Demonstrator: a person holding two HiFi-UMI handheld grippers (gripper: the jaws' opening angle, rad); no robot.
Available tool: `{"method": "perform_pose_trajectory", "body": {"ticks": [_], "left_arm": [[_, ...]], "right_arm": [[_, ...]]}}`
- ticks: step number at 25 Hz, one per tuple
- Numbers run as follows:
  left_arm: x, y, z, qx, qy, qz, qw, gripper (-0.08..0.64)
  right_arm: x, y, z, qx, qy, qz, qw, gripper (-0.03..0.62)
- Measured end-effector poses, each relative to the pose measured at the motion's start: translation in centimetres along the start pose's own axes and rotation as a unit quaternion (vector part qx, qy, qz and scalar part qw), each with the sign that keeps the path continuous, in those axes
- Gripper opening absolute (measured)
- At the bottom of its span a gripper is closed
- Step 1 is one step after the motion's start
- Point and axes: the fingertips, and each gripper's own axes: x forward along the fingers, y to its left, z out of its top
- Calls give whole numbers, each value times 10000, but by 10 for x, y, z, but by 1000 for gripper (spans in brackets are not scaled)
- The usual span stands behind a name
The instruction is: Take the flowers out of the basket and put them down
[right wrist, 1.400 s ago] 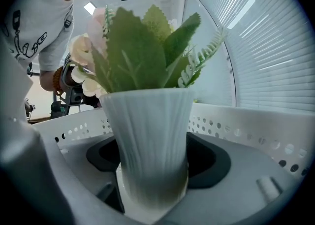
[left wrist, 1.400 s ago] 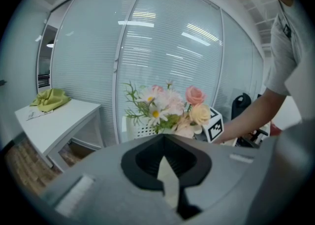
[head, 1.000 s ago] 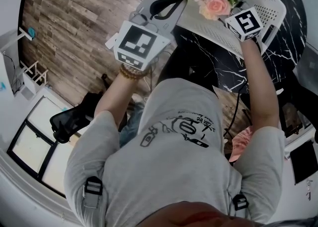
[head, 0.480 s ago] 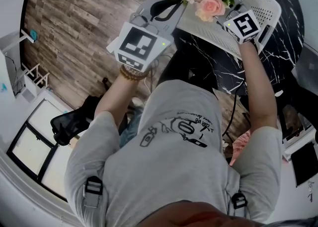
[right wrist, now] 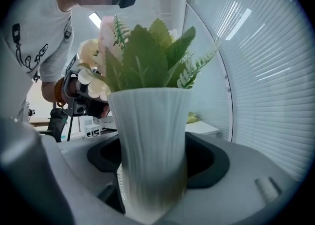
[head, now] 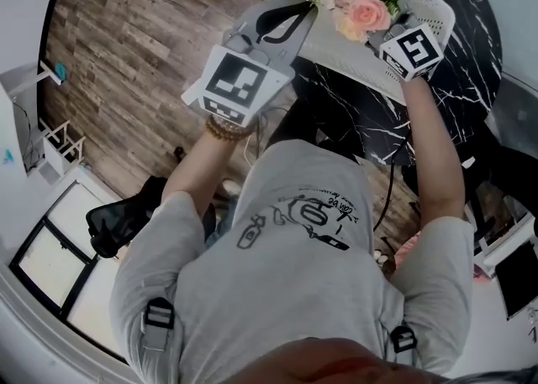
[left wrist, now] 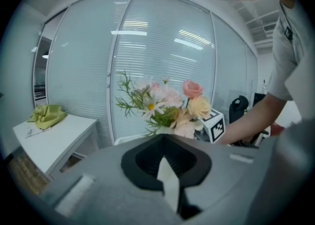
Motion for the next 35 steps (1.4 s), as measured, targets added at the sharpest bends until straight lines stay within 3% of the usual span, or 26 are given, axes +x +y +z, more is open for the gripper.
{"method": "perform_pose_trajectory", "body": {"ticks": [17, 35], "left_arm": [[-5, -48, 80, 305, -673, 147, 9972, 3], [-5, -111, 135, 509, -1112, -345, 9919, 3]], "right_arm": [[-57, 17, 96, -271, -247, 18, 9993, 364], [-124, 26, 139, -510, -197, -411, 9977, 364]]}}
